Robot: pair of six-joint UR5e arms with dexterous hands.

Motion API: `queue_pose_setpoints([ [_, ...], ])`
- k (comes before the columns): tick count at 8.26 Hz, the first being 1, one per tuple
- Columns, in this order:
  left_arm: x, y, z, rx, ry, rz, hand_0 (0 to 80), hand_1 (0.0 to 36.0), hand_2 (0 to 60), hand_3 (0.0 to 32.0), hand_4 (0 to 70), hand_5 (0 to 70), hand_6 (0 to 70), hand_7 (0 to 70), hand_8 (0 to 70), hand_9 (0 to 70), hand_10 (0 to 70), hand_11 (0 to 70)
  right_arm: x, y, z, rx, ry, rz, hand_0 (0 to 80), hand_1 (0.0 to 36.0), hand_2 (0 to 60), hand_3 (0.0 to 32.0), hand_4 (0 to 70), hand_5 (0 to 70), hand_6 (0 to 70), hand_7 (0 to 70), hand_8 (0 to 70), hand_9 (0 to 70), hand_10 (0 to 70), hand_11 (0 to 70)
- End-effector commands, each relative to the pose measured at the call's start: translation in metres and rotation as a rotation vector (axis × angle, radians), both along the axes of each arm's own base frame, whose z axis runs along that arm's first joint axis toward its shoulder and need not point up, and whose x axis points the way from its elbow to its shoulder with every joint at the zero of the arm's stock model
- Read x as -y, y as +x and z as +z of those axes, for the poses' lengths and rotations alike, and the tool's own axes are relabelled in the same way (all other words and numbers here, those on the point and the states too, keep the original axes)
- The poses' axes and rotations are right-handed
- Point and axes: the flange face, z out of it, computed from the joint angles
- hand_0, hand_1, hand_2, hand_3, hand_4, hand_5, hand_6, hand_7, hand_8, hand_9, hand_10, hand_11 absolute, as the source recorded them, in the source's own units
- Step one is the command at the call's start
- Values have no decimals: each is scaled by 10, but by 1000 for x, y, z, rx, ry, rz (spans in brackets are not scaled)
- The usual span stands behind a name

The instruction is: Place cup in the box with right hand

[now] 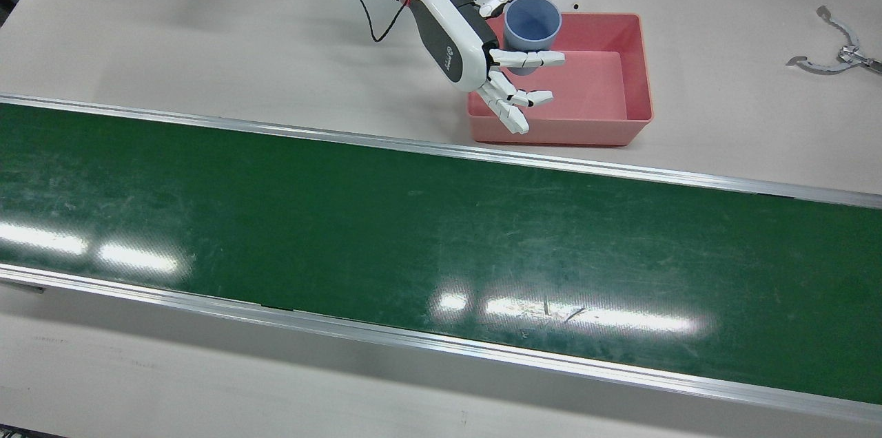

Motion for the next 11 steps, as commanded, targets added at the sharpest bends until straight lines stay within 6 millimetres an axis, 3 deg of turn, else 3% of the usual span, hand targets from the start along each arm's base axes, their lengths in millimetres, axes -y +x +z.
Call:
queue_pose_setpoints([
  [1,0,0,0,0,-1,1,0,0,0,0,0,0,0,0,0,0,0,0,-6,-4,1,-3,1,-13,601,330,493,0,263,84,64,203,2,26,8,42],
  [2,0,0,0,0,-1,1,0,0,0,0,0,0,0,0,0,0,0,0,-9,-6,1,-4,0,-21,634,235,22,0,219,73,55,203,1,26,6,37],
  [3,0,0,0,0,0,1,0,0,0,0,0,0,0,0,0,0,0,0,-12,-7,1,-4,0,-25,606,198,0,12,174,65,41,192,0,24,6,34],
  [4,0,0,0,0,0,1,0,0,0,0,0,0,0,0,0,0,0,0,-13,-7,3,-6,-2,-28,586,178,0,72,153,60,33,183,0,22,5,32],
  [5,0,0,0,0,0,1,0,0,0,0,0,0,0,0,0,0,0,0,-15,-7,2,-3,-1,-31,581,187,0,100,137,60,29,175,0,21,4,30],
  [7,0,-1,0,0,0,-1,0,0,0,0,0,0,0,0,0,0,0,0,-18,-9,3,-4,-1,-38,563,170,0,114,134,55,26,172,0,20,3,28],
  [9,0,0,0,0,0,1,0,0,0,0,0,0,0,0,0,0,0,0,-19,-8,1,3,-1,-41,560,167,0,98,140,54,28,174,0,20,8,34],
  [10,0,-1,0,0,0,-1,0,0,0,0,0,0,0,0,0,0,0,0,-13,-2,-2,13,-2,-28,555,169,0,110,135,54,27,175,0,21,8,34],
  [11,0,0,0,0,0,1,0,0,0,0,0,0,0,0,0,0,0,0,11,14,-5,21,-1,28,556,171,0,104,139,54,27,174,0,20,6,32],
])
